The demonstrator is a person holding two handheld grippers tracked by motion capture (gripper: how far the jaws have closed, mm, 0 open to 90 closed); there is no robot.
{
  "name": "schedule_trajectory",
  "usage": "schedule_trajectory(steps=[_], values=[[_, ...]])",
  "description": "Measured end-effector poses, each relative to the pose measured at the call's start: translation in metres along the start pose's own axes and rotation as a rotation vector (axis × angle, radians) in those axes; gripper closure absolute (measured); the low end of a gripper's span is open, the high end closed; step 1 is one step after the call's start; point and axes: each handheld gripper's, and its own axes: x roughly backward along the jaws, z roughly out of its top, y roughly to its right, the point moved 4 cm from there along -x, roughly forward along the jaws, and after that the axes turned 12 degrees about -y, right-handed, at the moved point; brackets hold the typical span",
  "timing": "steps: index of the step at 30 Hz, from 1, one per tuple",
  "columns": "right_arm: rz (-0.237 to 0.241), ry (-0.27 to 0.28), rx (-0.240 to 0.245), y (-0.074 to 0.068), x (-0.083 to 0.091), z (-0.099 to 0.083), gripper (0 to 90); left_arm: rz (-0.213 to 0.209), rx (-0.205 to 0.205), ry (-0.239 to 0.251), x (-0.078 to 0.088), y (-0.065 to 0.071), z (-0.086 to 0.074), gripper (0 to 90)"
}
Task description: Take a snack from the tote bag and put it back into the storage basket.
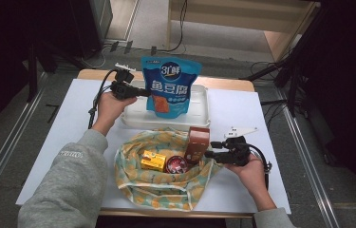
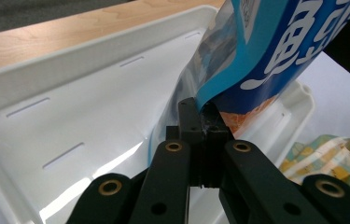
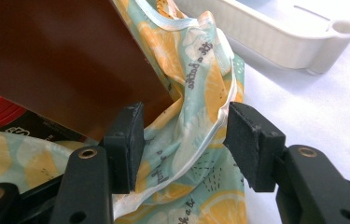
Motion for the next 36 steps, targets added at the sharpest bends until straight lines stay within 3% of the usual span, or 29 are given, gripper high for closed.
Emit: schedule_trajectory(steps=[11,18,24,28,36], values=[[-0.006,0.005,-0.002,-0.001,0.003,-0.004,48.1,-0.005,-0.014,-0.005,0.000,-0.002,-0.002,89.8],[-0.001,0.008,0.001,-0.002,0.002,-0.003,48.1,-0.036,0.003,-0.002,0.007,-0.003,-0.007,80.4],[-0.001,0.006,-0.001,-0.002,0.002,-0.002,48.1,-0.024,-0.027,-0.012,0.015,0.004,-0.011,75.9],[-0.005,0.008,0.004,-0.002,0.002,-0.002,48.1,-0.023,-0.024,-0.010,0.018,0.006,-0.017,78.6],[-0.002,0.004,0.003,-0.003,0.001,-0.001,48.1,-0.041,-0.090,-0.002,0.019,0.029,-0.028,90.0]])
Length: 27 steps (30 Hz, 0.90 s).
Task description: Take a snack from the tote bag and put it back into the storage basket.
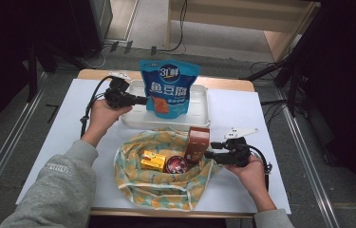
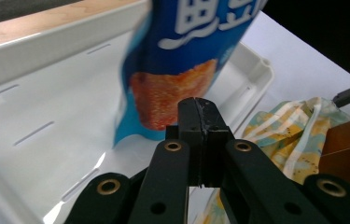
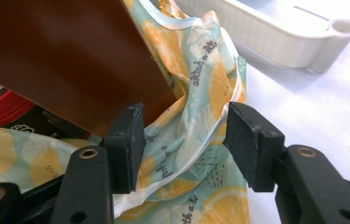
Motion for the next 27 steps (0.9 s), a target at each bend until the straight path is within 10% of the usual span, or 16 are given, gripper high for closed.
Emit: schedule_trajectory(steps=[27], values=[[0.001,0.008,0.002,0.000,0.001,0.000,48.3,0.031,-0.010,-0.027,-0.068,0.016,0.005,90.0]])
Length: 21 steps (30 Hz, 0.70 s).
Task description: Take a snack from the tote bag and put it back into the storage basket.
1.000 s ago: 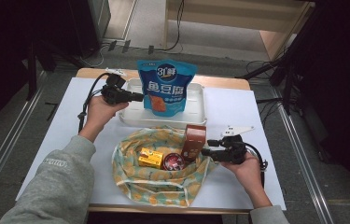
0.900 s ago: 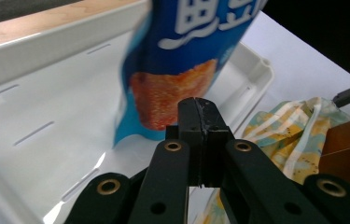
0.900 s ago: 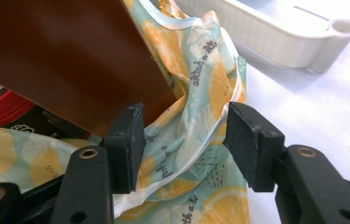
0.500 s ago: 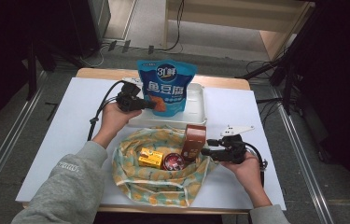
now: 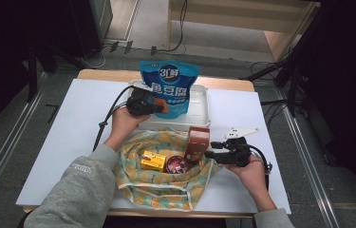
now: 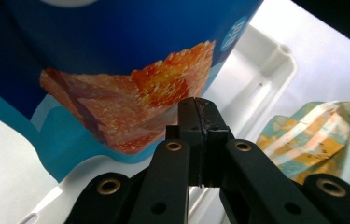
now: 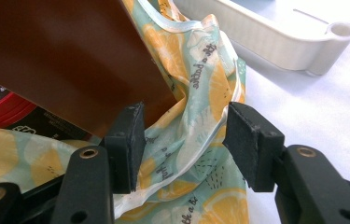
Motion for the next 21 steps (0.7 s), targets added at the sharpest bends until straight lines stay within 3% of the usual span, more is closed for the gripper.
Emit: schedule_trajectory(steps=[7,17,21], values=[[0.002,0.001,0.004,0.000,0.001,0.000,48.3,0.026,-0.010,0.004,-0.006,-0.001,0.001,90.0],[0.000,0.004,0.001,0.000,0.001,0.000,48.5,0.023,-0.009,-0.008,-0.012,-0.003,0.007,90.0],[0.002,0.003,-0.001,0.000,0.001,-0.001,48.5,0.017,-0.001,0.010,-0.013,-0.005,0.009,90.0]])
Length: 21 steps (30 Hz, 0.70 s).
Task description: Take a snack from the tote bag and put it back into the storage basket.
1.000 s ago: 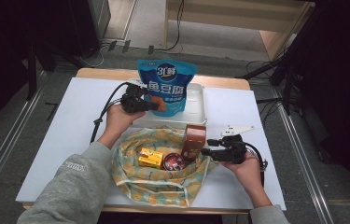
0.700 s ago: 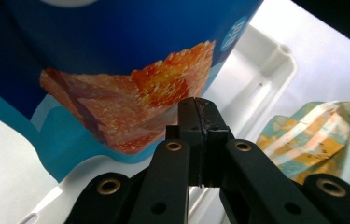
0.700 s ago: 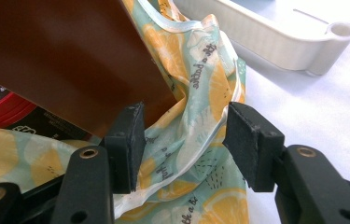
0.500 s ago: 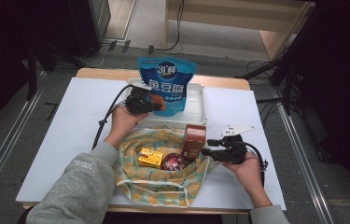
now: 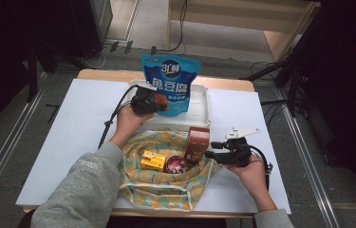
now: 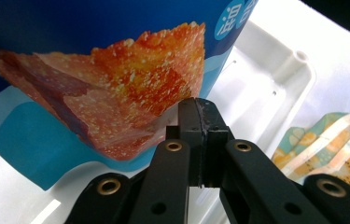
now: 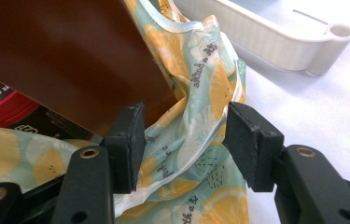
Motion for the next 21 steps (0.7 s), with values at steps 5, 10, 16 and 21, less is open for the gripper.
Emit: schedule_trajectory(steps=[5,10,16,21], values=[[-0.002,0.001,0.000,0.000,0.000,0.000,48.8,0.005,0.004,0.022,-0.002,-0.005,0.001,90.0],[-0.003,0.000,0.000,0.000,0.001,-0.001,49.0,0.007,0.020,0.036,-0.004,-0.008,0.002,90.0],[-0.006,0.001,-0.005,0.000,0.002,-0.003,49.2,0.008,0.042,0.039,-0.005,-0.013,0.001,90.0],[-0.012,0.005,-0.003,0.000,0.003,-0.005,49.3,0.003,0.046,0.041,-0.006,-0.015,0.002,90.0]])
